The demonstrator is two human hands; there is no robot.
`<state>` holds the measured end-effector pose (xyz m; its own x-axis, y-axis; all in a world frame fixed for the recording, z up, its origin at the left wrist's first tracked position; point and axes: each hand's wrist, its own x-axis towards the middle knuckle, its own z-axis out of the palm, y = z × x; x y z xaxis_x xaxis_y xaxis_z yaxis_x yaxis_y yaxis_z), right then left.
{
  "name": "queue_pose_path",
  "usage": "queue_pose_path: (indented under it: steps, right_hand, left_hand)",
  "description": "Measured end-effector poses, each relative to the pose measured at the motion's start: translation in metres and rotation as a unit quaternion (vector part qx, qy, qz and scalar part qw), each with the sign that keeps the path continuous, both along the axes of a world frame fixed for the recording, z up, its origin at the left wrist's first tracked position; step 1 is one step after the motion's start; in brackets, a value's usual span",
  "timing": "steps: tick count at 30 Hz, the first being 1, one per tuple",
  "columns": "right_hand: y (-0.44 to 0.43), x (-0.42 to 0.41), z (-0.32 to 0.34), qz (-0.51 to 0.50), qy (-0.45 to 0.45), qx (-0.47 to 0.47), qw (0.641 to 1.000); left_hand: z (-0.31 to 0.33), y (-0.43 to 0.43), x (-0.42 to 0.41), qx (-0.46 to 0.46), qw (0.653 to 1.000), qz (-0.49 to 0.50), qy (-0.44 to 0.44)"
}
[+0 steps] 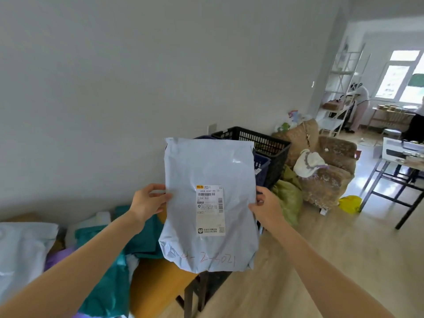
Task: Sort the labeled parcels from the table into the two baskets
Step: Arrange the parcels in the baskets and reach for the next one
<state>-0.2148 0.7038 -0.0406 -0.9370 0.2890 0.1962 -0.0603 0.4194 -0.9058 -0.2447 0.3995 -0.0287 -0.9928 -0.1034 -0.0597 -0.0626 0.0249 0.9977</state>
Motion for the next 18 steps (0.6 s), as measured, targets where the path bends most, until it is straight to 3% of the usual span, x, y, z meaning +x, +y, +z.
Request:
queue_pose_path:
  steps: [8,18]
  right_hand:
    - [0.075,-0.050,0.003,-0.016,0.024,-0.002,1.000]
    - [0.146,-0.175,0.012,-0.016,0.021,0.014,1.000]
  left_hand:
    - [0.011,0.079,-0.055,-0.013,1.000,-0.012,0.011]
    - [0.010,0.136,-0.189,-0.037,0.998,-0.034,0.030]
